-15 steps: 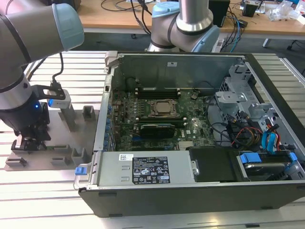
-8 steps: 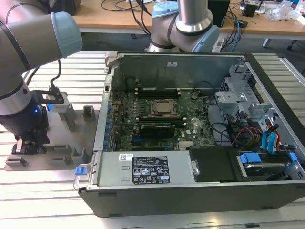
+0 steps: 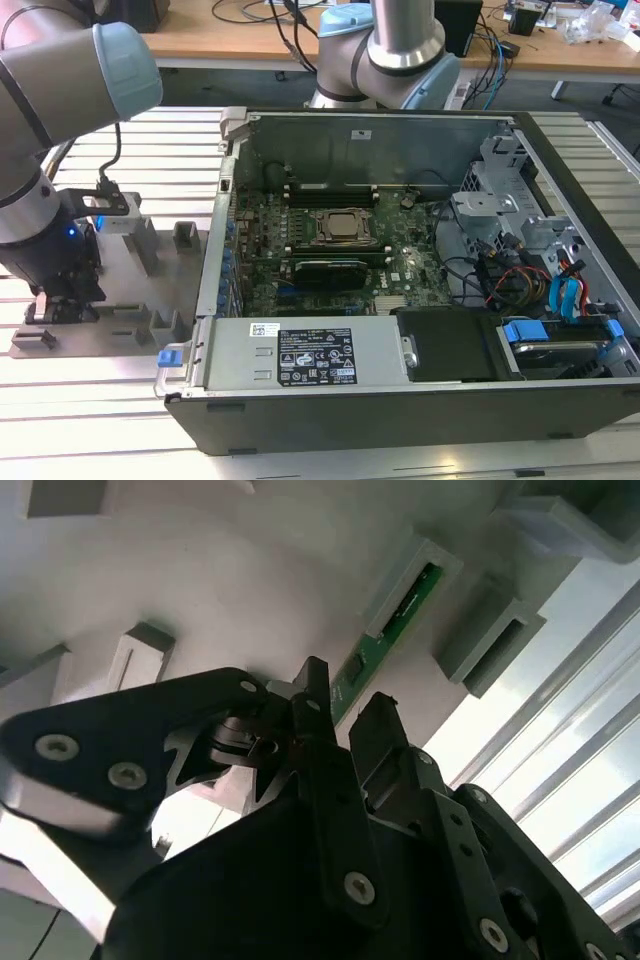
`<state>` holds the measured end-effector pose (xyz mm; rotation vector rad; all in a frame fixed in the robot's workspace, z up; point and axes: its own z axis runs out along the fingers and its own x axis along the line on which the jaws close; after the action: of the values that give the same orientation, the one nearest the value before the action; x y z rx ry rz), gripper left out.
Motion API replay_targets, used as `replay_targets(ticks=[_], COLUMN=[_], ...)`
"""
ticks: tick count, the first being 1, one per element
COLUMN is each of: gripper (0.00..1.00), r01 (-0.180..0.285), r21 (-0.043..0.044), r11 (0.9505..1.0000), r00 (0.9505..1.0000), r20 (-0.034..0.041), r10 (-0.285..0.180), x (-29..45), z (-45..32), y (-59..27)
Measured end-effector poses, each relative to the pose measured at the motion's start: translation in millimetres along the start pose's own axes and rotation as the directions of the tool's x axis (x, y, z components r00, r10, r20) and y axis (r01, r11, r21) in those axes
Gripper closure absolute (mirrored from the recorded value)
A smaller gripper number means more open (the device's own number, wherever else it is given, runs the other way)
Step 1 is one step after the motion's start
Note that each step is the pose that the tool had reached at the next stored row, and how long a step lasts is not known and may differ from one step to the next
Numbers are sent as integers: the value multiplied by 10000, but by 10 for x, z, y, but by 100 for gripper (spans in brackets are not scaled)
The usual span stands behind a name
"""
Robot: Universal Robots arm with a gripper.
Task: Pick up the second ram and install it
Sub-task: 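Pick up the second ram and move it above second insertion slot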
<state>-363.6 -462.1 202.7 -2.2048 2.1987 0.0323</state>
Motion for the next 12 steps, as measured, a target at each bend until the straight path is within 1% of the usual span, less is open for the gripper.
replay_targets(ticks=[2, 3, 6, 7, 8, 9, 12], gripper=[64, 64, 64, 64, 64, 64, 64], r01=[3, 2, 2, 3, -1, -8, -7], r21=[98, 112, 110, 110, -61, -197, -203], r11=[10000, 9999, 9999, 9999, 10000, 9998, 9998], r00=[10000, 10000, 10000, 10000, 10000, 10000, 10000], r20=[0, 1, 0, -1, 0, 0, 1], r10=[-3, -2, -2, -3, 1, 8, 7], x=[0, -1, 0, 0, 1, 1, 1], z=[0, 1, 5, 5, 8, 10, 11], y=[0, 19, 81, 81, 81, 81, 80])
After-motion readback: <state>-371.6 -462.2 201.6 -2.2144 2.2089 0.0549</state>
